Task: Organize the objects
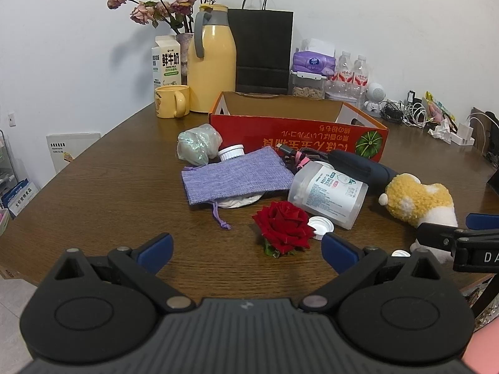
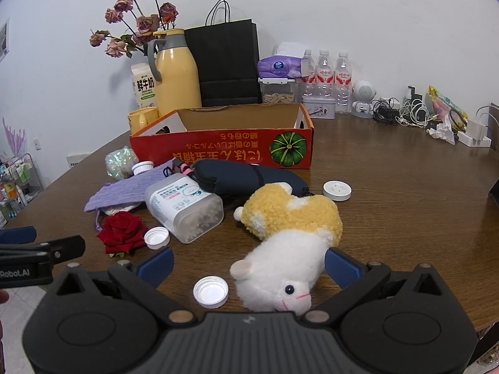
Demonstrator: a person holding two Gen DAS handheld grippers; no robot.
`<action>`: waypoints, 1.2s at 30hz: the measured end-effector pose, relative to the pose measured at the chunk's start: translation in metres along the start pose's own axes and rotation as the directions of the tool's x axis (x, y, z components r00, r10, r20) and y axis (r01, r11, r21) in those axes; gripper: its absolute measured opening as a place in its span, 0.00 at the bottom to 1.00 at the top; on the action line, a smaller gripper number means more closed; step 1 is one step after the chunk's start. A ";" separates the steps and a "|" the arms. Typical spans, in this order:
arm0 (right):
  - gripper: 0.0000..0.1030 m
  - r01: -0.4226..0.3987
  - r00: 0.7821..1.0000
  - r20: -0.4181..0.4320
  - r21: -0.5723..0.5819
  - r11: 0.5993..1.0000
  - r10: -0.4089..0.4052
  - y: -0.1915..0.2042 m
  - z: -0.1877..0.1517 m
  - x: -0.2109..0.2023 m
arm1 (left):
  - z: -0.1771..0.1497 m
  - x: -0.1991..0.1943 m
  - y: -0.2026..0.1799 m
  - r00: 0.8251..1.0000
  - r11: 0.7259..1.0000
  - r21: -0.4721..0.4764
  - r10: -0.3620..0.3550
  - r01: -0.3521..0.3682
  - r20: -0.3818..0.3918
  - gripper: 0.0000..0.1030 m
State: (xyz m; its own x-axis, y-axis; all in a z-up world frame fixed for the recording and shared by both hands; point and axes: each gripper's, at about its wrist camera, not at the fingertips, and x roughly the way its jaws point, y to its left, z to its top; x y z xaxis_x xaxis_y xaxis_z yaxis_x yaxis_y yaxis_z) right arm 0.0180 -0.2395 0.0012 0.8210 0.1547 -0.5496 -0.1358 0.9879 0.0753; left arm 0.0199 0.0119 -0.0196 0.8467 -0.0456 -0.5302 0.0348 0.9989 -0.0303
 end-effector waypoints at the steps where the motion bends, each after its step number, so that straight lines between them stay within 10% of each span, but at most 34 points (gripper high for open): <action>1: 1.00 0.000 1.000 0.001 0.001 1.000 0.000 -0.001 0.001 0.002 | 0.000 0.001 0.000 1.000 1.000 0.001 0.000 0.000 -0.001 1.00; 25: 0.75 -0.001 0.997 -0.077 0.112 0.994 0.010 -0.047 0.005 0.065 | 0.012 0.079 -0.017 0.997 0.999 0.026 -0.036 0.037 -0.066 0.95; 36: 0.65 -0.009 0.998 -0.063 0.126 0.992 0.017 -0.047 0.004 0.065 | 0.011 0.080 0.001 0.984 0.983 -0.098 -0.163 0.156 -0.074 0.42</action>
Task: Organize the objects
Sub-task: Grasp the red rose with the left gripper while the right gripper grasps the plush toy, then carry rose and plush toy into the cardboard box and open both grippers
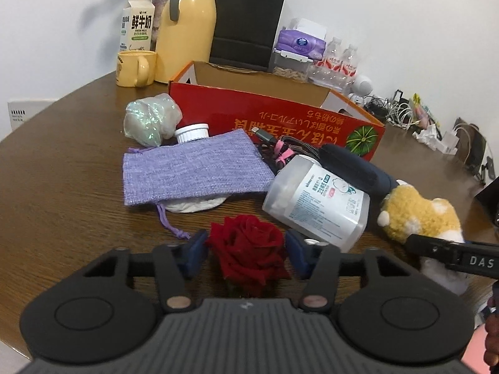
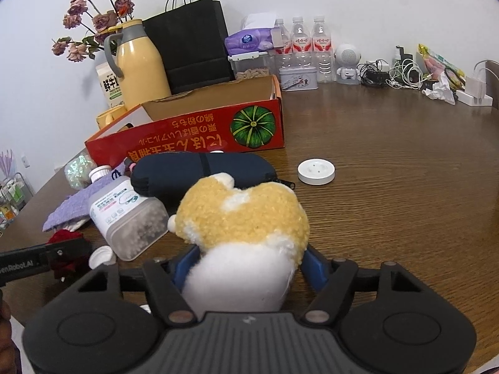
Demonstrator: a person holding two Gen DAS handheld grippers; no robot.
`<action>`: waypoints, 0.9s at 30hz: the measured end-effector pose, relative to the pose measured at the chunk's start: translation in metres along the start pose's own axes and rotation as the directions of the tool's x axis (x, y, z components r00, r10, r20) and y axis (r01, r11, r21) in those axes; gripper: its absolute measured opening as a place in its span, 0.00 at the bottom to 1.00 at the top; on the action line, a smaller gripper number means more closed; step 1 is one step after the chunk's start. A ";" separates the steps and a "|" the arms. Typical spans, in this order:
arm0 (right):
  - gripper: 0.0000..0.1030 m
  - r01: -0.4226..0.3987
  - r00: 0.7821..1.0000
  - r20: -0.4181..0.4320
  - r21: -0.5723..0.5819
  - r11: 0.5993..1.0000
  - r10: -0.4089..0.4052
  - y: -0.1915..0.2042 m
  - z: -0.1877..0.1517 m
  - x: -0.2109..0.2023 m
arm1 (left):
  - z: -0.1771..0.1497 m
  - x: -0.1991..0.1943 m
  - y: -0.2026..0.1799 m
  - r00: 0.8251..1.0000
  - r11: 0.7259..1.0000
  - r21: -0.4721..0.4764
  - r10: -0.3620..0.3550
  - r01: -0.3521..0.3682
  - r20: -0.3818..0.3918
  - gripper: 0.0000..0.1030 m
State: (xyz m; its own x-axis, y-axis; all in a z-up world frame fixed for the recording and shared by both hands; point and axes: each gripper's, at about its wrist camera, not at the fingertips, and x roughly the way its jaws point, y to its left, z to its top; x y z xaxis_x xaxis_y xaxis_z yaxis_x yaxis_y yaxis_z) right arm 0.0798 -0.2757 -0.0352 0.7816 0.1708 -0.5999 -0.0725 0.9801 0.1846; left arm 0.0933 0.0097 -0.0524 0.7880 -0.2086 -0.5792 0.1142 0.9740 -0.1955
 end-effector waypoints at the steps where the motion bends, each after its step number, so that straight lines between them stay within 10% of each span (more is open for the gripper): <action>1: 0.64 -0.002 1.000 0.001 0.000 1.000 0.002 0.000 0.000 0.000 | 0.000 0.000 0.001 1.000 1.000 -0.006 -0.007 0.007 -0.002 0.38; 27: 0.57 -0.103 0.967 0.219 -0.136 0.985 0.131 0.023 0.079 -0.032 | 0.073 -0.043 -0.021 0.979 0.997 0.040 0.052 -0.061 0.199 0.35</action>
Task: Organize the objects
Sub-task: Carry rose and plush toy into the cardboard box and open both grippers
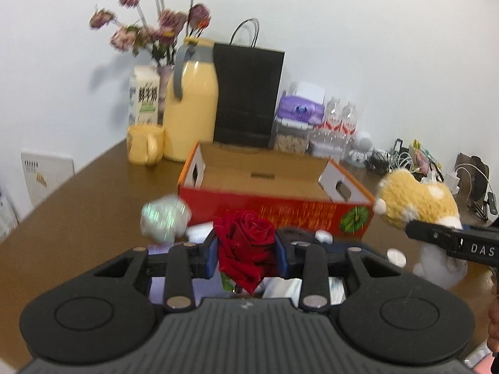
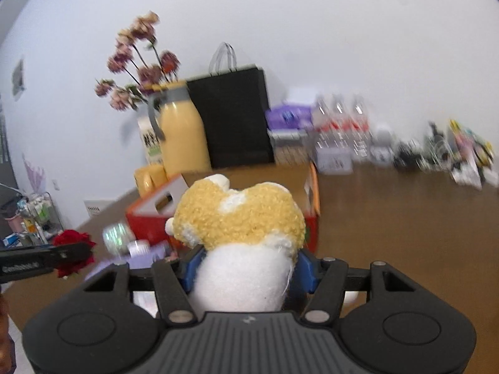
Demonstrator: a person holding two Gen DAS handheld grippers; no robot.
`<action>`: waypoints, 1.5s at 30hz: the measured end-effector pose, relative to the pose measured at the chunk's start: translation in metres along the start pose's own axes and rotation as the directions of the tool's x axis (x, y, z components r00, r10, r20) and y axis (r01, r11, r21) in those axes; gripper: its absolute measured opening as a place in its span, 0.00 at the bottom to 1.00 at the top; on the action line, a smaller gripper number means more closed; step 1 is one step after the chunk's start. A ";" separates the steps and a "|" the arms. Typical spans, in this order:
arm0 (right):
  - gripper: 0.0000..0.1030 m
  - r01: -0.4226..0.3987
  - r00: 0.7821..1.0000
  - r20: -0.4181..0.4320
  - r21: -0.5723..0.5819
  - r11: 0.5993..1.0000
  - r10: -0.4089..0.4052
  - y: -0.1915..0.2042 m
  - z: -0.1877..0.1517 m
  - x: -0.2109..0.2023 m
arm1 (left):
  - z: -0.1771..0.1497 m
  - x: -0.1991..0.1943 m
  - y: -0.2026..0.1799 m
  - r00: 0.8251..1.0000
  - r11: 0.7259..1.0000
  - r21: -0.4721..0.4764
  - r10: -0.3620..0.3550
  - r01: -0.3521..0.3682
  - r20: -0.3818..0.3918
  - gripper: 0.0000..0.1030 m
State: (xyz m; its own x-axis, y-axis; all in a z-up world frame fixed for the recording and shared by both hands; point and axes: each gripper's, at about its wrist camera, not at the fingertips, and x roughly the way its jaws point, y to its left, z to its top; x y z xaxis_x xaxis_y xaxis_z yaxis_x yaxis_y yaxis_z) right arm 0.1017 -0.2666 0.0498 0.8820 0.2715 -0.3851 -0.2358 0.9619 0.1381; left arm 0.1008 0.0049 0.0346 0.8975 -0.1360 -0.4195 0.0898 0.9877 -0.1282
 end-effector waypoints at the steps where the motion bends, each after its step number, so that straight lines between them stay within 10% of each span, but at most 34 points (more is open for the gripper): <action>1: 0.57 -0.012 1.000 0.017 -0.014 1.000 0.012 0.001 0.010 0.006 | 0.009 0.005 -0.005 1.000 1.000 0.009 0.008 -0.008 0.011 0.35; 11: 0.57 -0.061 0.998 0.015 -0.082 0.995 0.062 -0.013 0.084 0.109 | 0.091 0.085 -0.053 0.993 0.995 0.008 0.094 -0.095 0.074 0.35; 22: 0.57 -0.077 0.990 -0.124 -0.077 0.994 0.067 -0.035 0.083 0.228 | 0.107 0.211 -0.050 0.982 0.985 -0.012 0.171 -0.172 -0.079 0.35; 37: 0.57 -0.026 0.964 -0.264 -0.107 0.994 -0.003 -0.036 0.070 0.284 | 0.099 0.280 -0.027 0.943 0.982 0.057 0.187 -0.178 -0.276 0.36; 41: 0.62 -0.023 0.955 -0.298 -0.115 0.993 -0.012 -0.034 0.069 0.285 | 0.094 0.283 -0.029 0.927 0.978 0.088 0.205 -0.187 -0.313 0.45; 45: 0.83 0.018 0.956 -0.289 -0.102 0.995 -0.047 -0.031 0.070 0.275 | 0.102 0.262 -0.030 0.952 0.985 0.089 0.168 -0.149 -0.255 0.90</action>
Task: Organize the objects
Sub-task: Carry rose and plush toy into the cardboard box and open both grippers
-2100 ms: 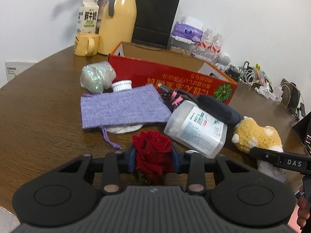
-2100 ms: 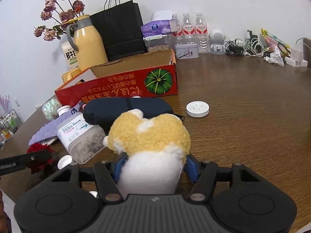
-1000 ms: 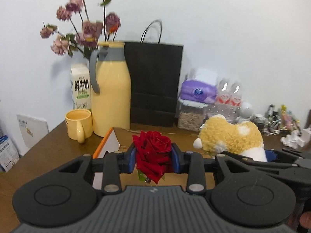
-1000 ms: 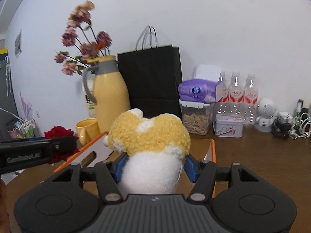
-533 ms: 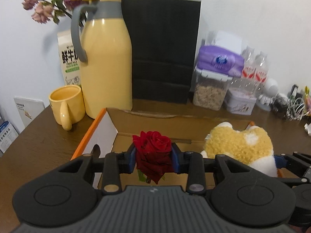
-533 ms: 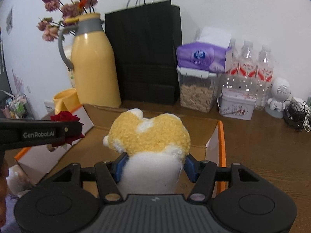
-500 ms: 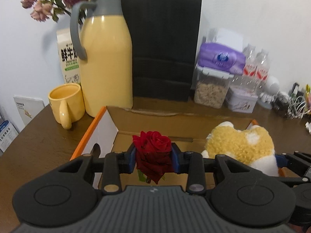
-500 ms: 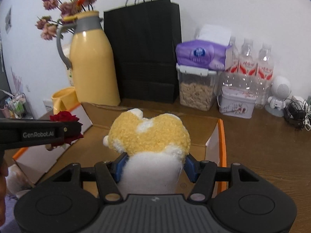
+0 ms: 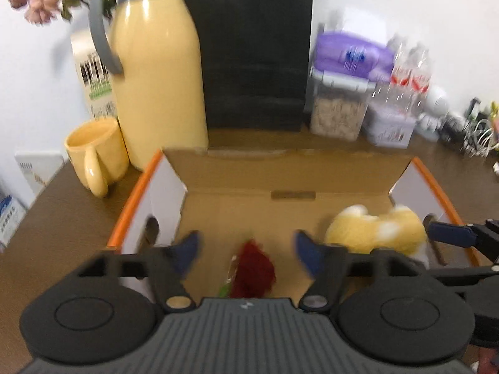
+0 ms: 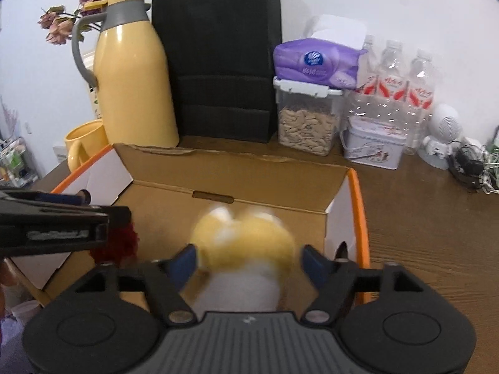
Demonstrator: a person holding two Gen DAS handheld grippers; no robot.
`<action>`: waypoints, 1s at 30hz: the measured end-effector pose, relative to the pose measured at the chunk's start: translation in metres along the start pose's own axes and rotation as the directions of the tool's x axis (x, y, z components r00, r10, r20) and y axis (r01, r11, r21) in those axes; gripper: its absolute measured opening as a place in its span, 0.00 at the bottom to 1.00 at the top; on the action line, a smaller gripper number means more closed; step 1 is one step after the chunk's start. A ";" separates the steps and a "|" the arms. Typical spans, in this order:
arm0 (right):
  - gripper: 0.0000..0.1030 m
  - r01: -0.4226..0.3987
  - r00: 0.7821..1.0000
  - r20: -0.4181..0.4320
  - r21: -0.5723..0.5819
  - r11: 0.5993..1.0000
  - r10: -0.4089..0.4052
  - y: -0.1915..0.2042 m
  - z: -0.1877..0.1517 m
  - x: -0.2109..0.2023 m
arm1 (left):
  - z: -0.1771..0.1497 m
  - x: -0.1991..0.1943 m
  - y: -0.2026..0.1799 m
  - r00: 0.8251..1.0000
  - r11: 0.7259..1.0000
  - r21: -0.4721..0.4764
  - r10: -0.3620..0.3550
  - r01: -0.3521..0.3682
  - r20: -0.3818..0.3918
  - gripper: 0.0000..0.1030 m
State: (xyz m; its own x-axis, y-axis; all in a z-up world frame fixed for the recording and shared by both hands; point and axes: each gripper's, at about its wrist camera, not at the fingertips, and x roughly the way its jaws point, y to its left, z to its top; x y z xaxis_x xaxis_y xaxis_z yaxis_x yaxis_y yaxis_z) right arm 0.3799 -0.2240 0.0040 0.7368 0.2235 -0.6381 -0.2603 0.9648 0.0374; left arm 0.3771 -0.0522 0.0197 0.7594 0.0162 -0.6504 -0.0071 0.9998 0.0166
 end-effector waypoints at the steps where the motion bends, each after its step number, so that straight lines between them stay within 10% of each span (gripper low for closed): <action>1: 0.87 0.009 1.000 0.009 -0.005 1.000 -0.009 0.002 0.001 -0.004 | 0.002 -0.007 0.002 1.000 1.000 0.002 0.005 -0.005 0.027 0.95; 15: 1.00 0.184 0.982 0.034 0.017 0.983 -0.185 0.029 -0.005 -0.033 | 0.004 -0.039 0.043 0.994 0.996 0.054 -0.076 0.072 0.076 1.00; 30: 1.00 0.176 0.981 0.077 0.040 0.984 -0.178 0.029 -0.032 -0.084 | -0.018 -0.068 0.042 0.991 0.995 0.067 -0.086 0.079 0.102 1.00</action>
State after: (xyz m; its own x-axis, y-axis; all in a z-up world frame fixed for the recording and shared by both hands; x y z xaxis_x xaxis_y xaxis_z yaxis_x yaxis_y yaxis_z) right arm 0.2907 -0.2195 0.0343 0.8173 0.0580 -0.5733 -0.1018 0.9938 -0.0445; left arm 0.3136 -0.0110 0.0513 0.8196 -0.0705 -0.5686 0.0964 0.9952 0.0156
